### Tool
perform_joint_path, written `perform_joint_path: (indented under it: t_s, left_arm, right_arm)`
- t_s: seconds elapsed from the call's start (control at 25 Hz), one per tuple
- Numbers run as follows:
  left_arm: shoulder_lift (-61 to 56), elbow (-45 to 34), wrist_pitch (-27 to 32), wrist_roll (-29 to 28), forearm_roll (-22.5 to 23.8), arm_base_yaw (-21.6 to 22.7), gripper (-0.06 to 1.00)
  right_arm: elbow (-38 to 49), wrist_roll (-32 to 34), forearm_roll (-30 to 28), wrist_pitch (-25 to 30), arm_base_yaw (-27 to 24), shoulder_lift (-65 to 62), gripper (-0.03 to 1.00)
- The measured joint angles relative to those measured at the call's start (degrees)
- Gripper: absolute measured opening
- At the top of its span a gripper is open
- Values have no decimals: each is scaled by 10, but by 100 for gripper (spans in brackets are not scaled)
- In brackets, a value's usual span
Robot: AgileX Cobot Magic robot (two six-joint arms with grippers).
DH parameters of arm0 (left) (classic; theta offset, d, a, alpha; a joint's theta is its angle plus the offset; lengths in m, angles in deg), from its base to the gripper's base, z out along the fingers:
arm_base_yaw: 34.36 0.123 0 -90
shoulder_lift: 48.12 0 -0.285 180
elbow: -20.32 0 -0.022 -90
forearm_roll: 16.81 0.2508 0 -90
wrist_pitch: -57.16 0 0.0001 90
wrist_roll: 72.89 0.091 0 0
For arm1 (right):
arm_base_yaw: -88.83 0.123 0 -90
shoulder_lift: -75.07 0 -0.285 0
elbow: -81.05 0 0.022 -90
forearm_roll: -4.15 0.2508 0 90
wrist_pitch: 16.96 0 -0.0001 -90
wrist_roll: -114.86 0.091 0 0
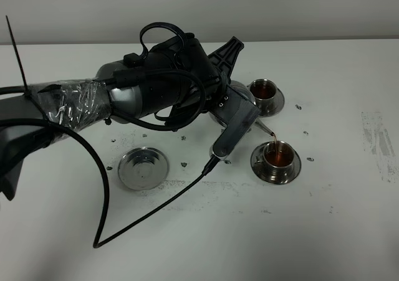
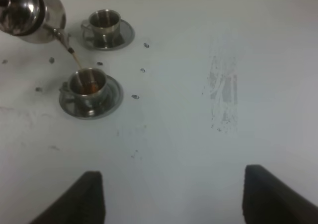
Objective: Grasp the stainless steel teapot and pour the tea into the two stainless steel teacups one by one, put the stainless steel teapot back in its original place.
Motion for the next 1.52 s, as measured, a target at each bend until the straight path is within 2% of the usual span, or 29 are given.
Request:
perform_joint_path:
  t_s: [1.52]
  left_arm:
    - [0, 0, -25, 13, 18, 0, 20]
  right_arm:
    - [0, 0, 0, 0, 0, 0, 59]
